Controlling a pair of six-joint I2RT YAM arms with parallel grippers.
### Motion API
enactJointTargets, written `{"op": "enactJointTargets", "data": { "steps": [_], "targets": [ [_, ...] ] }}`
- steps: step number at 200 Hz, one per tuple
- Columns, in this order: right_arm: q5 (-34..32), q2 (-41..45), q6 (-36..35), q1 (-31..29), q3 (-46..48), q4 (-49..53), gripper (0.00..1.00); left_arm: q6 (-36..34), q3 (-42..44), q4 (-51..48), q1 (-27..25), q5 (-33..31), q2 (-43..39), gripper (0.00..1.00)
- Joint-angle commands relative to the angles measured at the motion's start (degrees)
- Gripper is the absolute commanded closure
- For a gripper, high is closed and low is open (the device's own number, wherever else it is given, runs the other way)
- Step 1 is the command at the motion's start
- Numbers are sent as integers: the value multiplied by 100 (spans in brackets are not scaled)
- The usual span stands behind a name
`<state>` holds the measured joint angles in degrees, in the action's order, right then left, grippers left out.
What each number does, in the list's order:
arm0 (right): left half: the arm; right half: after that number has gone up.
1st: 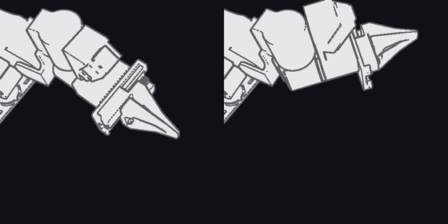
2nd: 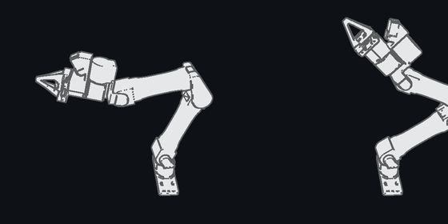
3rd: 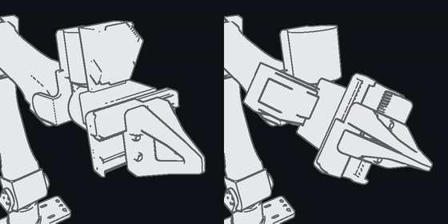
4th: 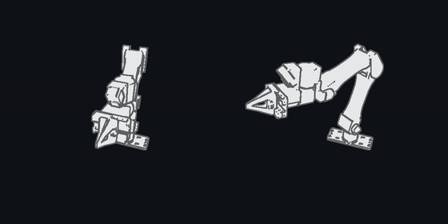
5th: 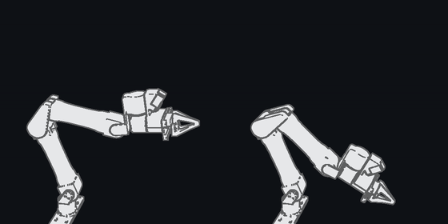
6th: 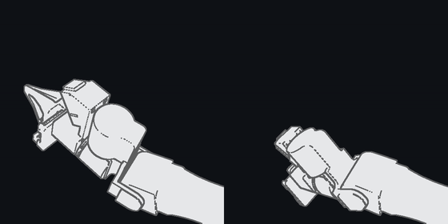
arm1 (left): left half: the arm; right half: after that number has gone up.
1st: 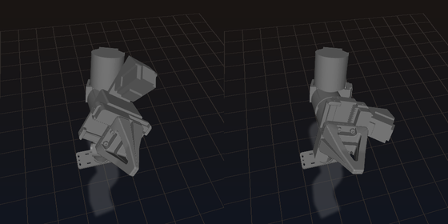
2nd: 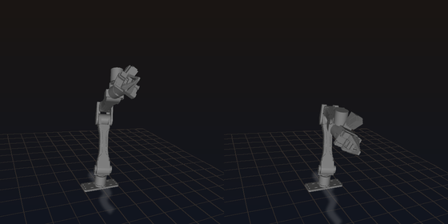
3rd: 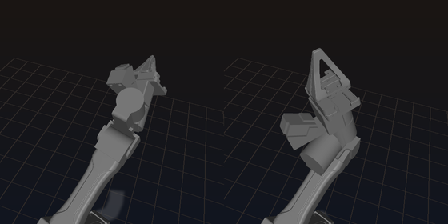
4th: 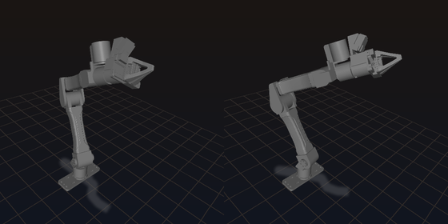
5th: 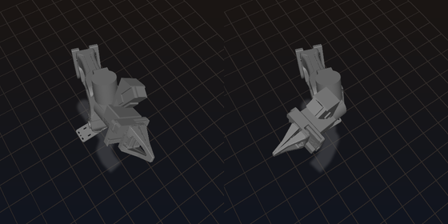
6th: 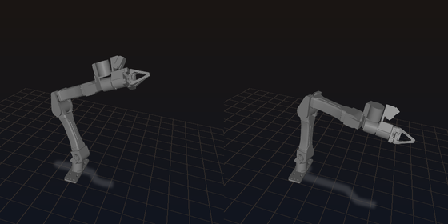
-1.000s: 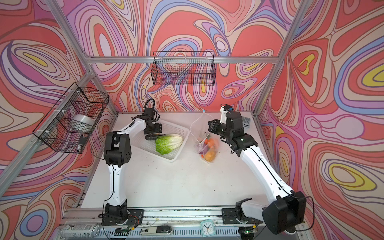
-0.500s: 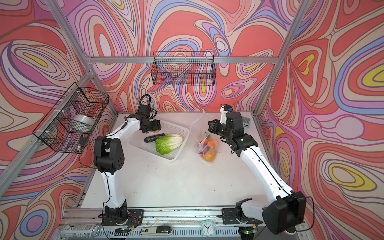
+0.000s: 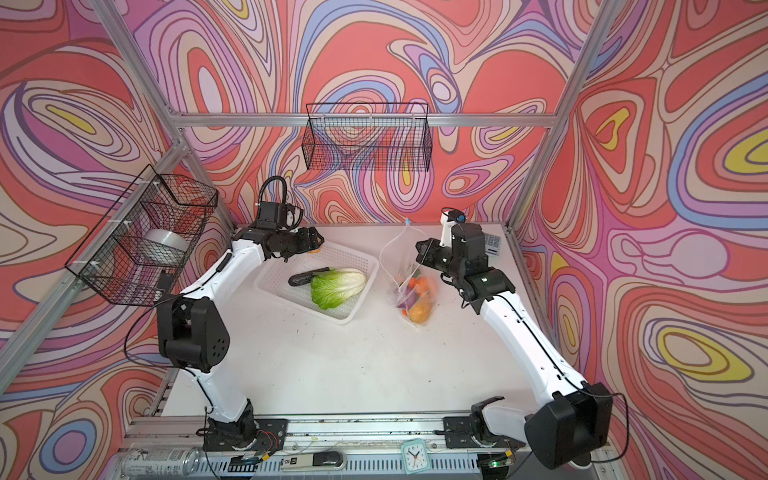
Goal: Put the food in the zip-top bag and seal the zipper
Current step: 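Lift the bread bun and carry it to the bag opening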
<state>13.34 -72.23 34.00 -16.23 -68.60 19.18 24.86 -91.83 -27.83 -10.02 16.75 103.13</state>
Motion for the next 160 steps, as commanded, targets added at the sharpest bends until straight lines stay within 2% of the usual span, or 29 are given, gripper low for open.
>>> {"op": "enactJointTargets", "data": {
  "steps": [1,60,90,135,160],
  "targets": [
    [54,26,19,-21,-40,-186,100,378,102,569,-131,624,-490,26],
    [99,57,54,-21,23,-242,100,278,-365,713,-1013,1253,-934,26],
    [108,103,63,-21,56,-256,100,83,-799,565,-1492,1594,-935,27],
    [143,141,76,-21,92,-279,100,112,-959,903,-2245,2157,-870,27],
    [135,180,63,-21,92,-241,100,-105,-1384,510,-2481,2346,-630,27]
  ]
}}
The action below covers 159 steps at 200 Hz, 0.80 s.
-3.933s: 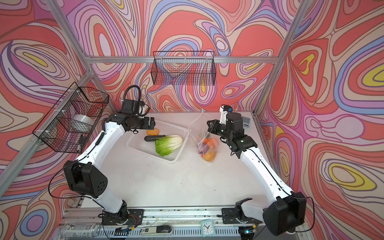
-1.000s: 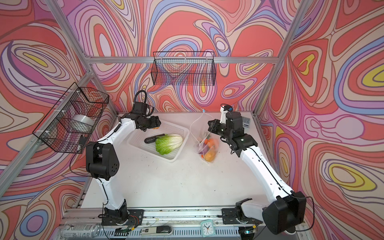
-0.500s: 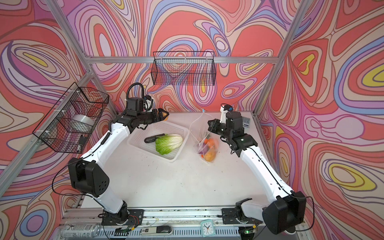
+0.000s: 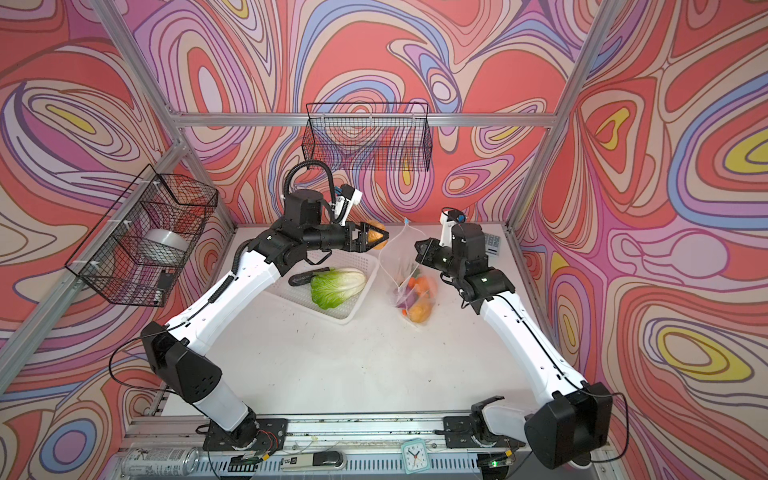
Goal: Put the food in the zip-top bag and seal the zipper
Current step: 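Lift the bread bun and carry it to the bag opening, then lower the bread bun into the bag and open the left gripper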
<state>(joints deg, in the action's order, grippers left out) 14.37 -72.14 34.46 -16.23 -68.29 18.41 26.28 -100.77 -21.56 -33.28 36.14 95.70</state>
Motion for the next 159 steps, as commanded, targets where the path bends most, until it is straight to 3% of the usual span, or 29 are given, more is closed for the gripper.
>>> {"op": "enactJointTargets", "data": {
  "steps": [1,48,93,126,159],
  "targets": [
    [31,177,21,-21,62,-164,100,-256,-506,-141,-158,418,127,27],
    [-7,260,-11,-21,97,-110,100,-291,-1131,-763,-314,1306,773,27],
    [-33,301,-38,-23,84,-75,100,-584,-1401,-1280,-482,1076,1231,29],
    [-66,341,-66,-21,88,-55,100,-896,-1457,-1596,-478,364,1403,29],
    [-67,354,-88,-21,90,-64,100,-1194,-1885,-2559,-509,-1034,1669,30]
  ]
}}
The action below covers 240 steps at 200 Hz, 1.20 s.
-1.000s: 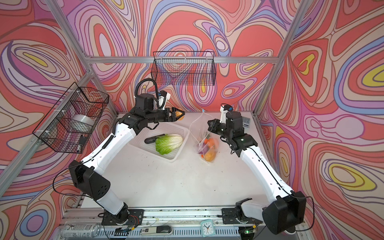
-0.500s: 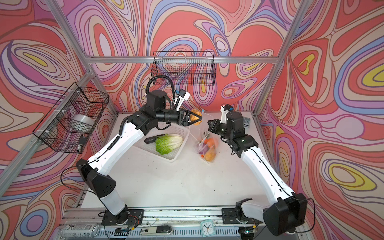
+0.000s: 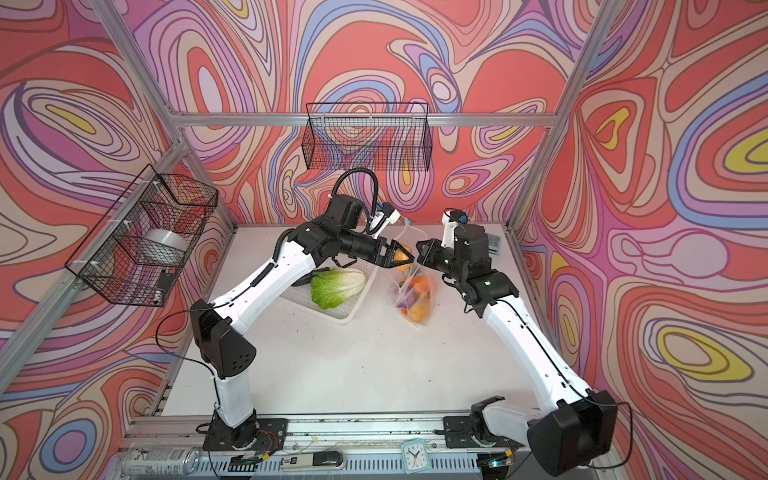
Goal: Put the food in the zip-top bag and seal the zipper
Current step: 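Lower the bread bun into the bag and open the left gripper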
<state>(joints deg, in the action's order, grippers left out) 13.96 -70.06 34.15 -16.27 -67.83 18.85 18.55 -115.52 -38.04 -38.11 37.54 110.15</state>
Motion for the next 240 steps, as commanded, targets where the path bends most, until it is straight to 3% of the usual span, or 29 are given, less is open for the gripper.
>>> {"op": "enactJointTargets", "data": {
  "steps": [1,21,88,109,119,240],
  "targets": [
    [-25,144,-58,-16,48,-109,100,-434,-427,-931,-28,-1207,238,30],
    [-1,133,-58,-16,60,-171,100,-603,-568,-1243,-104,-1605,323,29],
    [48,74,-23,-16,17,-206,100,-768,-654,-1352,-188,-2014,395,24],
    [46,55,-27,-16,7,-223,100,-779,-691,-1390,-197,-2084,401,14],
    [52,32,-18,-16,5,-233,100,-779,-694,-1399,-199,-2071,381,0],
    [33,92,-42,-16,33,-172,100,-724,-656,-1092,-206,-2357,-89,0]
  ]
}}
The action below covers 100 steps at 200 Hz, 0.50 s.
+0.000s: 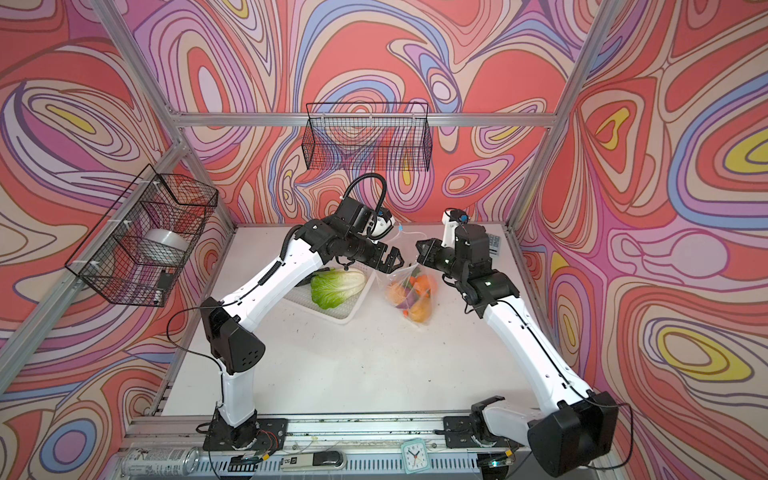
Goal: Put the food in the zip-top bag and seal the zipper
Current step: 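Lower the bread bun into the bag and open the left gripper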
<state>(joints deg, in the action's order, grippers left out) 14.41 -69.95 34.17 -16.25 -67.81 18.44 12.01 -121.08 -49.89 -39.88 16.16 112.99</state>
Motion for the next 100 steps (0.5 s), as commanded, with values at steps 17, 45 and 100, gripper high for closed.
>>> {"op": "enactJointTargets", "data": {
  "steps": [17,45,100],
  "targets": [
    [-36,88,-51,-18,40,-121,100,-140,-23,203,-37,-466,-597,0],
    [-28,78,-37,-18,57,-138,100,-319,423,649,-16,-1132,-1111,0],
    [-8,79,18,-19,135,-202,100,-139,1611,1311,415,-1928,-1988,0]
  ]
}}
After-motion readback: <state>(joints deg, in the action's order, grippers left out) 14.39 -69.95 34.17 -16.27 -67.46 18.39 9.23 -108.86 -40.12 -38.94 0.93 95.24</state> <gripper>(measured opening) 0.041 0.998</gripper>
